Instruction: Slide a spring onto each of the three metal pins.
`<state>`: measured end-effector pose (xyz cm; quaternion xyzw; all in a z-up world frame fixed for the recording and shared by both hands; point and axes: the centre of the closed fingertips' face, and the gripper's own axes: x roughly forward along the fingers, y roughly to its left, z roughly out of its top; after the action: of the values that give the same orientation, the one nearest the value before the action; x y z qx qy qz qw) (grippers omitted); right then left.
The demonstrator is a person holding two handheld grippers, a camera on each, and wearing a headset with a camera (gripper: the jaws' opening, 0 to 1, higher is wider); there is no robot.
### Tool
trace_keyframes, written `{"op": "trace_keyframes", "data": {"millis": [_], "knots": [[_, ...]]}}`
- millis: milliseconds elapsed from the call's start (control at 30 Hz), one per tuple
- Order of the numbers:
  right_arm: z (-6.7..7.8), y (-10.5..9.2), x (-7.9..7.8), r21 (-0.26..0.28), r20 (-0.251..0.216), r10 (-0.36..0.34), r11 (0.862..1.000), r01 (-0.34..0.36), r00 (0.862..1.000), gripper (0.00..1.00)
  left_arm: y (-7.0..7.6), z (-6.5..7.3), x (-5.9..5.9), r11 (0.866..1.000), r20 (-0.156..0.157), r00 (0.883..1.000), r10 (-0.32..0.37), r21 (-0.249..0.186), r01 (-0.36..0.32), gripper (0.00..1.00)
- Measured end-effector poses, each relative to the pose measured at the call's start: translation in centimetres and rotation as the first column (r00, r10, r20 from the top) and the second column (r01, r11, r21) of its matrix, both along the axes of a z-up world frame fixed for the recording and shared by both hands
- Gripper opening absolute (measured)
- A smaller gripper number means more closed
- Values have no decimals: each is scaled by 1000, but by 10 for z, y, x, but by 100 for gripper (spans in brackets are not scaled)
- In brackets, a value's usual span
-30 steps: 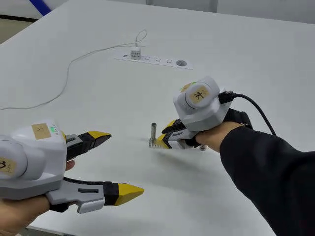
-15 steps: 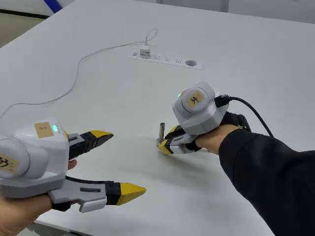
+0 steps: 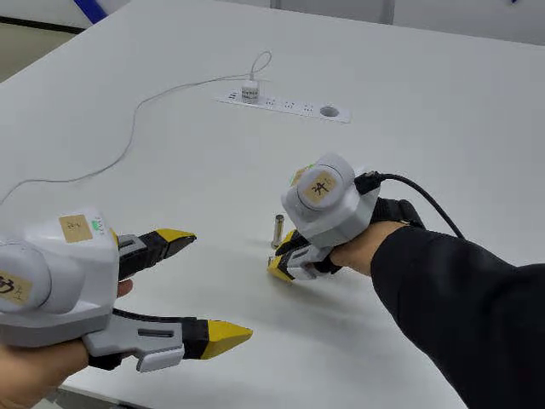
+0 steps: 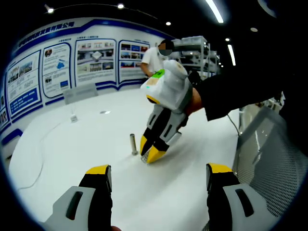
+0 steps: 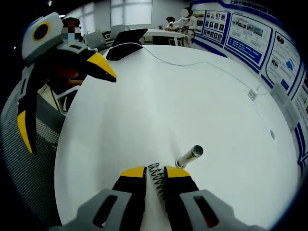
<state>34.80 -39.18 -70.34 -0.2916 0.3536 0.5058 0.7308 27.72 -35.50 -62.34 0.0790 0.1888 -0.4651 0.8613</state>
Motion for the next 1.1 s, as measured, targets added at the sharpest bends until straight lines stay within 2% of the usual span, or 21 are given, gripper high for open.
{"op": "trace_keyframes", "data": {"millis": [167, 400, 467, 600, 767, 867, 1100], "knots": [[-4, 1, -6, -62, 8, 84, 995, -83, 996, 15, 2, 0, 0, 1000, -2, 1000, 6, -3, -6, 82], [-6, 4, -10, -110, 10, 176, 979, -174, 984, 14, 2, 1, -1, 1000, -1, 1000, 8, -4, -8, 82], [-6, 4, -10, -118, 7, 181, 977, -179, 983, 14, 3, 2, -1, 1000, 0, 1000, 9, -3, -9, 82], [-6, 3, -12, -155, 3, 226, 962, -223, 974, 14, 3, 3, -1, 1000, 3, 1000, 11, -5, -11, 82], [-7, 3, -13, -175, -2, 244, 955, -241, 970, 12, 4, 3, -1, 1000, 3, 1000, 14, -6, -14, 82], [-7, 3, -14, -178, 1, 245, 954, -241, 969, 12, 5, 3, -1, 1000, 4, 1000, 15, -5, -15, 82], [9, 4, -13, -128, 23, 209, 970, -204, 978, 12, 4, 2, 0, 1000, 5, 1000, 11, -4, -11, 82]]}}
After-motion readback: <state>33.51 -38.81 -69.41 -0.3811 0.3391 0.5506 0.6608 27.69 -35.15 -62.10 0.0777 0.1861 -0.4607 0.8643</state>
